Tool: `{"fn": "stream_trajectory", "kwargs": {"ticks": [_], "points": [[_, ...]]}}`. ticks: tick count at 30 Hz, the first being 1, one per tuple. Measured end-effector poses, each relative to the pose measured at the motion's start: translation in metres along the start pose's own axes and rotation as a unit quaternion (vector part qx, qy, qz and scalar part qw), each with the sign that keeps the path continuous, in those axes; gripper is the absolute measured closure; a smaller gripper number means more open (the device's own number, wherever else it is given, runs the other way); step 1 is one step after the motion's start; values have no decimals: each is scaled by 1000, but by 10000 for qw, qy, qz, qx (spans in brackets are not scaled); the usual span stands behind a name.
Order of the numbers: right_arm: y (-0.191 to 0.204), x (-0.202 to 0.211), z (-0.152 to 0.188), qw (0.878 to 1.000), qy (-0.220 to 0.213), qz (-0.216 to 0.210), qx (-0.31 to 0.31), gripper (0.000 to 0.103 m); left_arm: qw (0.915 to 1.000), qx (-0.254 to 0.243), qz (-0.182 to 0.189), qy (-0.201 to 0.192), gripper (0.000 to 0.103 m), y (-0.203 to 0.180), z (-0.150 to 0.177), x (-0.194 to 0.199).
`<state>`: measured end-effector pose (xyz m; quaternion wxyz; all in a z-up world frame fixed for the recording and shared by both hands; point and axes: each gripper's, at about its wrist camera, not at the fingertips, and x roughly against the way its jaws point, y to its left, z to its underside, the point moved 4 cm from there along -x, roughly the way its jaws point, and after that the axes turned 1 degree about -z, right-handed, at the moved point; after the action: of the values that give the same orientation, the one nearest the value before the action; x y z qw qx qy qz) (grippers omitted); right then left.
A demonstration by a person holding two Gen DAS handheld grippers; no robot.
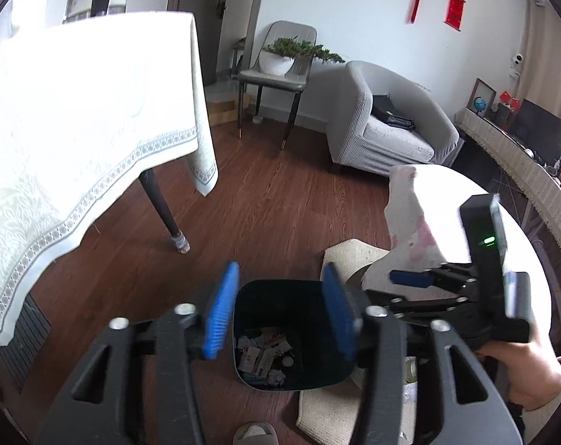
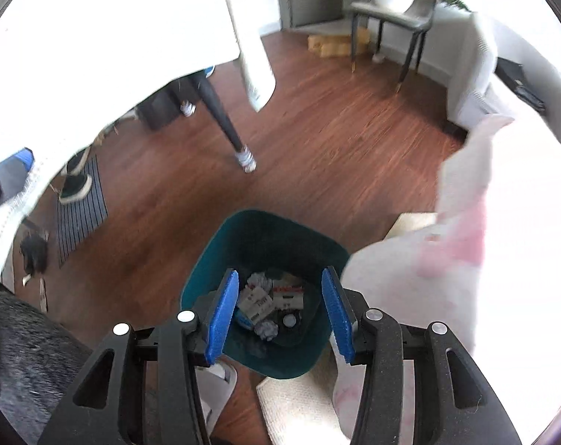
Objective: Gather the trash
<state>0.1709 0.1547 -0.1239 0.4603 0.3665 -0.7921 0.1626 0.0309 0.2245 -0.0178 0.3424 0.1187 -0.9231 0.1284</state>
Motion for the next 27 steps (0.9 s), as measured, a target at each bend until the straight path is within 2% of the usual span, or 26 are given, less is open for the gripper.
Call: {"fn": "stream_trajectory", "kwargs": {"ticks": [2,5,10,17,19,24,27], "points": [[-4,21,0,9997,-221,99,-38,55,9999,-80,-73,-63,30,-5,1,4],[-13,59,2,9973,-652,321,-113,55,9994,-240,-157,-188,22,-15,1,11],[-38,121,21,9876,-1282,803,-410,43,9979,-461,-170,-419,7,-32,0,24],[-73,189,76,9733,-1692,1376,-719,24,9948,-712,-290,-675,3,-59,4,47],[-86,204,90,9690,-1765,1493,-868,21,9944,-778,-230,-674,3,-67,9,49],[-119,234,133,9580,-1965,1657,-1272,7,9906,-1006,-42,-925,3,-86,22,58],[-131,245,156,9516,-2062,1747,-1461,4,9898,-1039,6,-974,3,-94,30,59]]}}
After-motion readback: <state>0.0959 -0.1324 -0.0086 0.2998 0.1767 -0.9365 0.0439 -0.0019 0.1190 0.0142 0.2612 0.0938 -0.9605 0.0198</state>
